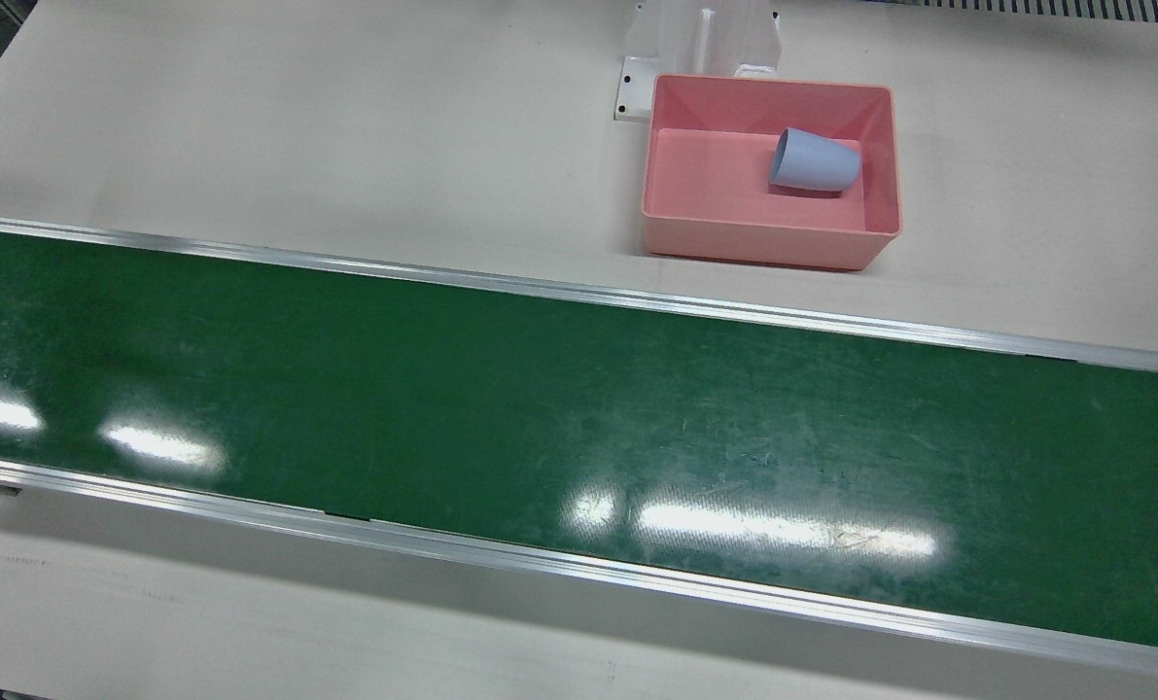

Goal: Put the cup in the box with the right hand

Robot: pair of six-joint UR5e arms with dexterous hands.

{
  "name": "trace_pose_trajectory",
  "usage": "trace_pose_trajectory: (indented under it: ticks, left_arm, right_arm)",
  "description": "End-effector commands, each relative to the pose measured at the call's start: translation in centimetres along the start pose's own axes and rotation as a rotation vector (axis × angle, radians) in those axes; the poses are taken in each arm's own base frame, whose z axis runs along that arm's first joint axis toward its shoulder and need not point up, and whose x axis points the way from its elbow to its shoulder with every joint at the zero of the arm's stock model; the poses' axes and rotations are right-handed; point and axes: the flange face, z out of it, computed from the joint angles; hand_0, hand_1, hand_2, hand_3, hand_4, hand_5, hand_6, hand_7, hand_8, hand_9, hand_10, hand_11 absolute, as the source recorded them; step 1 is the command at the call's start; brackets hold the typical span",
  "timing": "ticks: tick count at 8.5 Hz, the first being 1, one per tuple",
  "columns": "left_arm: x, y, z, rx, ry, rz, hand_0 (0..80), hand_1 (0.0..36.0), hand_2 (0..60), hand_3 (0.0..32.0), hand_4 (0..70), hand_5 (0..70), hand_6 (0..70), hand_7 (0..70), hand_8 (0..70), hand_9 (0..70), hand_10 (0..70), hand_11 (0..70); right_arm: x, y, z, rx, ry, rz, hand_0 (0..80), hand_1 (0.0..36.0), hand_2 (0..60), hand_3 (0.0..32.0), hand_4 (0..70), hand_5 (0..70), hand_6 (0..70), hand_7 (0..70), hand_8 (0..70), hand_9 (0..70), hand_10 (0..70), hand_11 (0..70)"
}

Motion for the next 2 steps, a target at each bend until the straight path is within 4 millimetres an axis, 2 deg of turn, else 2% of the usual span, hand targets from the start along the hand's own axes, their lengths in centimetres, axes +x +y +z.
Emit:
trace_pose_trajectory:
  ticks: [1, 2]
  left_arm:
    - [-0.02, 0.02, 0.02, 0.001, 0.0, 0.0, 0.0, 0.0, 0.0, 0.0, 0.0, 0.0, 0.0, 0.0, 0.0, 0.0, 0.0, 0.0]
    - [-0.04, 0.02, 0.03, 0.001, -0.002, 0.0, 0.0, 0.0, 0.0, 0.0, 0.0, 0.0, 0.0, 0.0, 0.0, 0.0, 0.0, 0.0]
  right_arm:
    - [-0.06, -3.87, 3.14, 0.025, 0.007, -0.001, 40.1, 4.7, 29.4, 0.0, 70.0, 1.4, 14.4, 61.3, 16.9, 33.8, 12.1, 16.9]
    - [-0.21, -3.94, 3.59, 0.02, -0.01, 0.004, 39.2, 4.1, 30.4, 0.0, 70.0, 1.1, 14.8, 62.8, 17.7, 35.2, 12.9, 18.0]
